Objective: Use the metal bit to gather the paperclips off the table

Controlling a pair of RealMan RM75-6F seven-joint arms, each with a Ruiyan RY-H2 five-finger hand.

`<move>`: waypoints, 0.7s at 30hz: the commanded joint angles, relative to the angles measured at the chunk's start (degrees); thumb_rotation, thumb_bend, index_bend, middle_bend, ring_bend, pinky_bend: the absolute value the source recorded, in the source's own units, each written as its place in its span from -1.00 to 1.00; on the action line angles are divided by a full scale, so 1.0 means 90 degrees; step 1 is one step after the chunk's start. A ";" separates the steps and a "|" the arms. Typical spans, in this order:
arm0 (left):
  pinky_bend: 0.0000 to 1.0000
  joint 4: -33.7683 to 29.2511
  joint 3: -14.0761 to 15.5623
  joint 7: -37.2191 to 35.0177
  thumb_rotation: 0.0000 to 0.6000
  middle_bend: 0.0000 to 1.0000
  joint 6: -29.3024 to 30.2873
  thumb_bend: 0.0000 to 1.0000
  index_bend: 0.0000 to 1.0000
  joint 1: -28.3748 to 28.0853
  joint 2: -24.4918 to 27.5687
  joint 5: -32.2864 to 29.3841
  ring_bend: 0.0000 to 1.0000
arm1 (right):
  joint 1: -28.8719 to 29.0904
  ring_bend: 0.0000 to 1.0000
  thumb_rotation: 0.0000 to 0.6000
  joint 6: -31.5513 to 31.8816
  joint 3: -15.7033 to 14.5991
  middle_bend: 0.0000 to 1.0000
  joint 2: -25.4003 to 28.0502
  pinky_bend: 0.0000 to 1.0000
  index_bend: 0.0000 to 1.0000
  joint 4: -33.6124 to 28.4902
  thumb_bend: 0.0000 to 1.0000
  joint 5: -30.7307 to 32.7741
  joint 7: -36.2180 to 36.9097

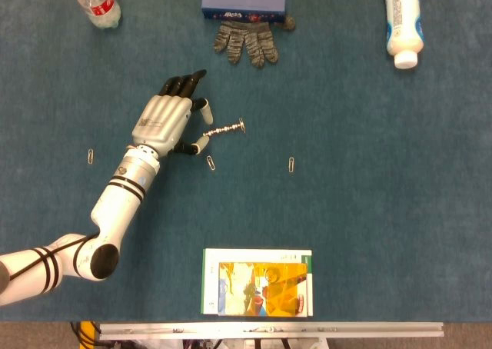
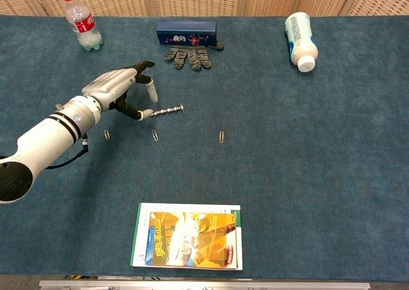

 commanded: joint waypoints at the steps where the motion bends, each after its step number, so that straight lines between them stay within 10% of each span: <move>1: -1.00 0.0085 -0.0020 0.0023 1.00 -1.00 -0.0050 -0.41 -0.13 -0.0014 -0.0048 -0.0047 -1.00 | 0.0001 -0.13 1.00 -0.0005 0.0000 0.06 -0.0005 0.33 -0.10 -0.0001 -1.00 0.0005 -0.0001; 21: -1.00 0.0128 -0.0183 0.0468 1.00 -1.00 -0.0094 -0.41 -0.04 -0.0068 -0.0226 -0.0459 -1.00 | 0.0035 -0.13 1.00 -0.0038 -0.0018 0.06 -0.0056 0.33 -0.10 0.0026 -1.00 -0.0040 0.0054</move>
